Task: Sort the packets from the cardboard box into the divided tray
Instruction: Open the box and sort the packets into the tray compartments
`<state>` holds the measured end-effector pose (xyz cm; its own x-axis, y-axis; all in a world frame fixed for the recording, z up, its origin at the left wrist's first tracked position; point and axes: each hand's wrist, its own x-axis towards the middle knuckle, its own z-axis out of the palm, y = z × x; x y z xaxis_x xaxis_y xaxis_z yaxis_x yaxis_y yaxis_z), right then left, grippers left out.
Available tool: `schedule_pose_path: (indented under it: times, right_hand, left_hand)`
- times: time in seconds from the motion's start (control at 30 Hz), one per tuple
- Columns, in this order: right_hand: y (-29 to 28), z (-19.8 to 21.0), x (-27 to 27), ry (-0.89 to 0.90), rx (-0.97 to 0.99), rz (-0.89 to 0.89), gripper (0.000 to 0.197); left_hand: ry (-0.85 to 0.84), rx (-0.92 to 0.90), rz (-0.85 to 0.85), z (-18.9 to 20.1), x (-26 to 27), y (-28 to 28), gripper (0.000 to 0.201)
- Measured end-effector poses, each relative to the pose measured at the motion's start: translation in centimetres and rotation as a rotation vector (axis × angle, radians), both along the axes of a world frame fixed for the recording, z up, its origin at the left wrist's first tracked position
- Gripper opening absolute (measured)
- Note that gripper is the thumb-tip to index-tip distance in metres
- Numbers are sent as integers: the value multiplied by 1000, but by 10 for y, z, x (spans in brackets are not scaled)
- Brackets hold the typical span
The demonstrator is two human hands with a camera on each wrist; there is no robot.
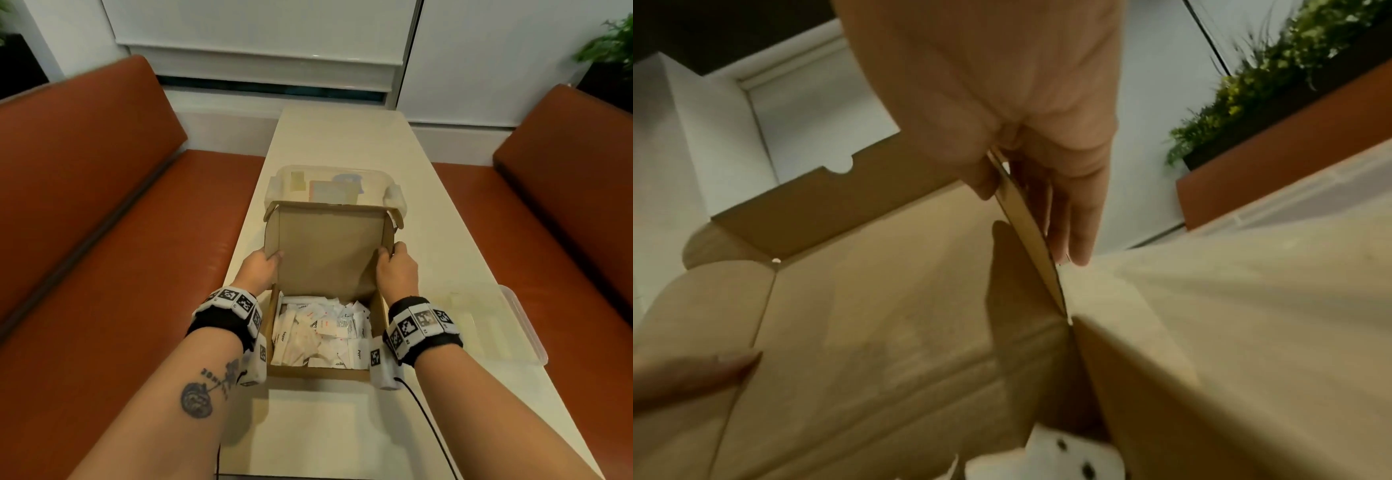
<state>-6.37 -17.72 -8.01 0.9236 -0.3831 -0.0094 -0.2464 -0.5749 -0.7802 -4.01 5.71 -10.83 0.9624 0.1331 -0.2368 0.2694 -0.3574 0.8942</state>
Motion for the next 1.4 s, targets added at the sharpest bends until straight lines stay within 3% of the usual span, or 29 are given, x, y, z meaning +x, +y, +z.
schedule_pose_path:
  times: [0.2,0.37,0.5,0.6,0.87,1.07,1.2,1.3,1.4]
  right_hand:
    - [-3,-8,-3,63,-9,57,32]
    - [-12,-7,-8,62,14,105,31]
    - [-18,-6,-15,47,46,111,32]
    - [-23,-7,-22,43,112,98,32]
    - [-27,-13,-34,51,105,107,31]
    - [-23,-10,-34,56,-29,69,35]
    - [-11,9,-51,-159,-267,5,37]
    - [13,17,-69,-229,-304,175,23]
    - [40,9,-89,-36,-318,522,20]
  left_hand:
    - [36,-32,45,0,-13,6,45]
    - [-6,-87,134,-1,-23,9,28]
    - [-77,-101,159,-2,-34,11,30]
    - [-100,-153,189,-4,-42,13,19]
    - [-59,-70,154,-4,-48,15,28]
    - [-52,-73,126,-1,-54,14,26]
    - [-70,-26,117,1,-63,16,19]
    - [-62,37,127,-1,-67,18,19]
    - [-91,62,159,0,-70,19,18]
